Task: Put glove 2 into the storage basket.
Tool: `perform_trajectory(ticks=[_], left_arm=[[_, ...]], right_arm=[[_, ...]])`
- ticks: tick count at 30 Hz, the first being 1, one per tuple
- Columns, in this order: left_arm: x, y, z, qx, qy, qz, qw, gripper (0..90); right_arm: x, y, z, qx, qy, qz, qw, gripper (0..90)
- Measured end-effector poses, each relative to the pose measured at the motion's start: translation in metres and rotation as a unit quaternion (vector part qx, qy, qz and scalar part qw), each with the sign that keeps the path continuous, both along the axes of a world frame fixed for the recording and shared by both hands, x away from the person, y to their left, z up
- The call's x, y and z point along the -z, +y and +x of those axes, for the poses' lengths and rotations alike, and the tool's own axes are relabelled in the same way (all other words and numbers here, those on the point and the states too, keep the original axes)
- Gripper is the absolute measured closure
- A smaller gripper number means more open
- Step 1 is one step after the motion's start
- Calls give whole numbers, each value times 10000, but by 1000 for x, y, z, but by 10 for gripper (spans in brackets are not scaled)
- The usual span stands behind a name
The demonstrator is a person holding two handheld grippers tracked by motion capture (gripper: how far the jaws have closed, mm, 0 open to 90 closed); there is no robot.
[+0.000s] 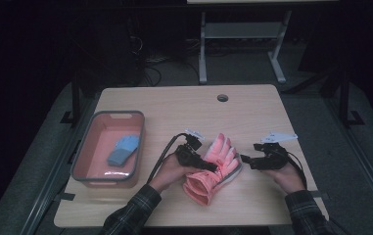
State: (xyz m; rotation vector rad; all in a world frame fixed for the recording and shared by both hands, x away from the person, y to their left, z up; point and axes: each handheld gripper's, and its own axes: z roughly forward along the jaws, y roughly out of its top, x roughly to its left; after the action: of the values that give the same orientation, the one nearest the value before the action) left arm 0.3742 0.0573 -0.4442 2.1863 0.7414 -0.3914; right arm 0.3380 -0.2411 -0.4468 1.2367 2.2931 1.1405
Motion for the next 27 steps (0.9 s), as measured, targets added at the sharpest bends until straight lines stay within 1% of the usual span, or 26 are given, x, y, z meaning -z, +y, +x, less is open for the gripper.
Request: perform_trajectory(ticks=[2, 5, 7, 13, 15, 17, 19, 21, 23, 27], left_arm=[[-5, 2, -1, -14, -66, -20, 10000, 600], [-11, 6, -2, -43, -168, 7, 9998, 604], [-14, 8, -2, -61, -212, 30, 9998, 605], [-21, 14, -2, -107, -304, 89, 9994, 607], [-24, 17, -2, -138, -333, 111, 9993, 606], [-27, 20, -2, -169, -359, 137, 9991, 606], [-30, 23, -2, -179, -351, 144, 9991, 606], [-34, 26, -2, -249, -370, 138, 9989, 606], [-40, 29, -2, -284, -416, 150, 9986, 606], [-52, 37, -1, -338, -465, 157, 9982, 605]], right_arm=[[7, -5, 4, 266, 52, -129, 9996, 202], [16, -8, 8, 437, 92, -337, 9984, 156], [21, -8, 10, 484, 148, -431, 9978, 138], [29, -4, 12, 442, 137, -559, 9974, 123], [31, -3, 12, 454, 197, -596, 9970, 123], [32, -3, 13, 455, 225, -582, 9970, 123], [33, -3, 13, 443, 178, -562, 9973, 118], [34, -2, 13, 442, 150, -561, 9973, 95], [36, -1, 13, 430, 120, -512, 9977, 76], [36, 0, 13, 438, 111, -508, 9977, 74]])
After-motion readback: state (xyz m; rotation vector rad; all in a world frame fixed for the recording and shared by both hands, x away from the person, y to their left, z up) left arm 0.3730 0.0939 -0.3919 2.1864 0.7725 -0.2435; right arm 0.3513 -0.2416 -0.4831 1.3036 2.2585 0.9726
